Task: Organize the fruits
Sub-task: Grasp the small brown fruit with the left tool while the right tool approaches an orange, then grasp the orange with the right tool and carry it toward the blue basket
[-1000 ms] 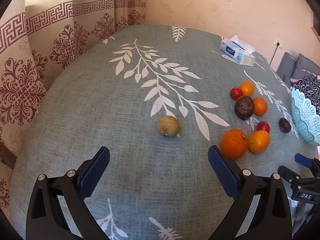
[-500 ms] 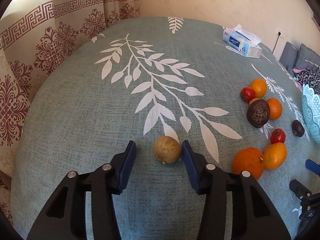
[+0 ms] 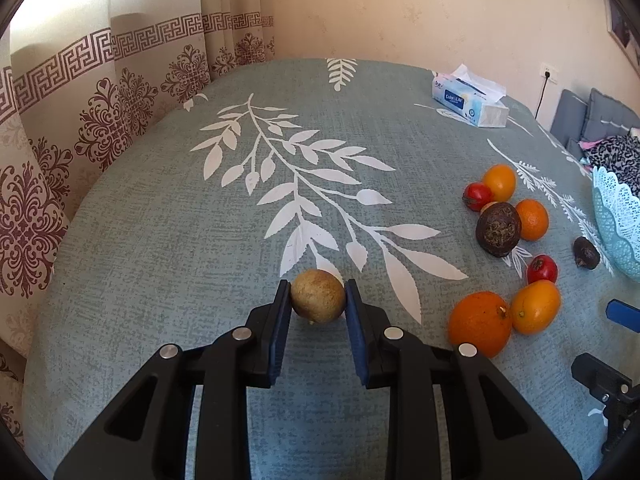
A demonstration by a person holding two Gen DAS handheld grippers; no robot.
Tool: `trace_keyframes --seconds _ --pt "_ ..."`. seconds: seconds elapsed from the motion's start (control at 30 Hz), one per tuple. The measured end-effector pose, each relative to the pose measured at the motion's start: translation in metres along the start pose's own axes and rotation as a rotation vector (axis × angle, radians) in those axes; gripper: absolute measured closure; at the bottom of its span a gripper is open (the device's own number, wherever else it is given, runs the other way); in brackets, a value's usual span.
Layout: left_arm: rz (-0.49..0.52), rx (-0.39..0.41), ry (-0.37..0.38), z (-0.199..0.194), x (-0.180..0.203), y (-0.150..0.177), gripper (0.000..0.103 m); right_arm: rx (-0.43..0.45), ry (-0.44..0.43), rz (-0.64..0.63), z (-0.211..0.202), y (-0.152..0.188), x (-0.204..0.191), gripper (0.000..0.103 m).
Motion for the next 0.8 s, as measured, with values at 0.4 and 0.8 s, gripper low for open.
trace_keyframes --seconds 0.4,0.8 --pt "-0.019 -0.01 -0.015 0.002 -0.003 0.002 0.076 -0.043 -0.106 0.006 0.036 -0.027 -0.03 0.041" --pt "-0.019 -0.016 -0.015 0.004 -0.004 0.002 0.076 -0.036 -0.151 0.014 0.035 -0.024 -0.032 0.06"
Point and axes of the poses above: each gripper's, at about its wrist camera, not at the fingertips, and z roughly the way its jaws point, x to its right, y to its underside, the point moved 3 cm from there along z, roughly the way its jaws point, and after that the axes turned 3 degrees about x, right-handed, at the moved point
